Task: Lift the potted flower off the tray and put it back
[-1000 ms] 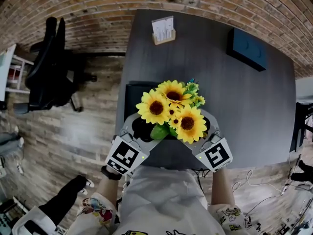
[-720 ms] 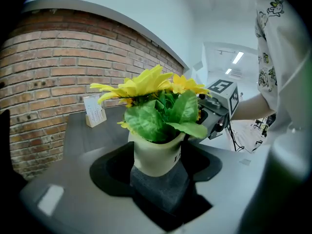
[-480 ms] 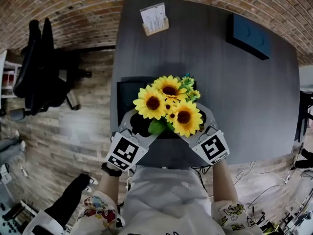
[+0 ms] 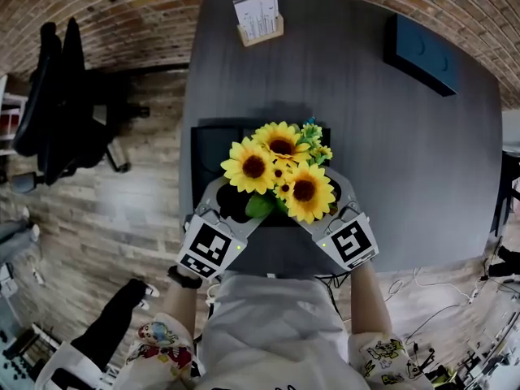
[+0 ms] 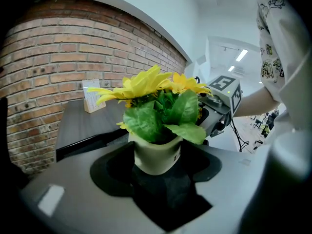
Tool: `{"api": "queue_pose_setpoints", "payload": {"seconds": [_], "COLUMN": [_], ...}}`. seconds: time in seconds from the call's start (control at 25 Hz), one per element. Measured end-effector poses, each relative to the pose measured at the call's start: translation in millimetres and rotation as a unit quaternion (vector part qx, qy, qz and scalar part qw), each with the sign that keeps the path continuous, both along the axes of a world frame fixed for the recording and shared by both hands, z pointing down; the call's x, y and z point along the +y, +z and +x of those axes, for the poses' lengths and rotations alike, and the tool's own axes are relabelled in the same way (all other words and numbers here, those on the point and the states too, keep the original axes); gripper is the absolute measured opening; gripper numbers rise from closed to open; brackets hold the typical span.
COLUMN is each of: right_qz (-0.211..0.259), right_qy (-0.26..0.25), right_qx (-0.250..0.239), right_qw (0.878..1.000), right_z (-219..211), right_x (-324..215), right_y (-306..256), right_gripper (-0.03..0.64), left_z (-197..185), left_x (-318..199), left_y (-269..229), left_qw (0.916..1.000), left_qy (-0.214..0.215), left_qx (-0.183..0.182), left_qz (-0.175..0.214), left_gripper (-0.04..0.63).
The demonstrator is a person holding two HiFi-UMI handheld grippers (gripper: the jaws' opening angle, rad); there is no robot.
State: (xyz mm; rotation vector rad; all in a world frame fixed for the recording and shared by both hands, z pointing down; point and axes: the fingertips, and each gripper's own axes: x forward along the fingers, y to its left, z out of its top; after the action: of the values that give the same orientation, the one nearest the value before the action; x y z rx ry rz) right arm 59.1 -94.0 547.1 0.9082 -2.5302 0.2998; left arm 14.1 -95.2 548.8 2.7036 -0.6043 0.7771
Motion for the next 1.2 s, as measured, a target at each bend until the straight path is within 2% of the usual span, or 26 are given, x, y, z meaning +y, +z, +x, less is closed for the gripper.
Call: {"api": "queue_pose_setpoints", "payload": {"seconds": [0.56, 0.88, 1.04, 1.2], "right_qz": [-0.003, -0.009, -0.015, -0.022], "right_qy": [0.015, 0.023, 0.025, 0.028], "right_qx": [0.003, 0.004, 0.002, 0.006], "right_qw": [1.000, 1.000, 1.000, 0.999], "right_z": [-1, 0, 2, 4], "right_x": [6, 6, 7, 11], "right_y": [13, 17, 17, 18], "right_gripper": [0.380, 0.388, 0.423, 0.431], "left_z": [0, -2, -5, -11], "left_x": [5, 6, 4, 4], "left_y": [8, 10, 9, 8], "left_qw": [0.9991, 0.9991, 0.9988, 0.9987], "left_qy": [0.011, -0.008, -0.016, -0.025], "left_qx": [-0.023, -0.022, -0.025, -0.026], "left_qz": [0.034, 0.035, 0.040, 0.035], "left_gripper": [0.311, 0.307, 0.334, 0.348]}}
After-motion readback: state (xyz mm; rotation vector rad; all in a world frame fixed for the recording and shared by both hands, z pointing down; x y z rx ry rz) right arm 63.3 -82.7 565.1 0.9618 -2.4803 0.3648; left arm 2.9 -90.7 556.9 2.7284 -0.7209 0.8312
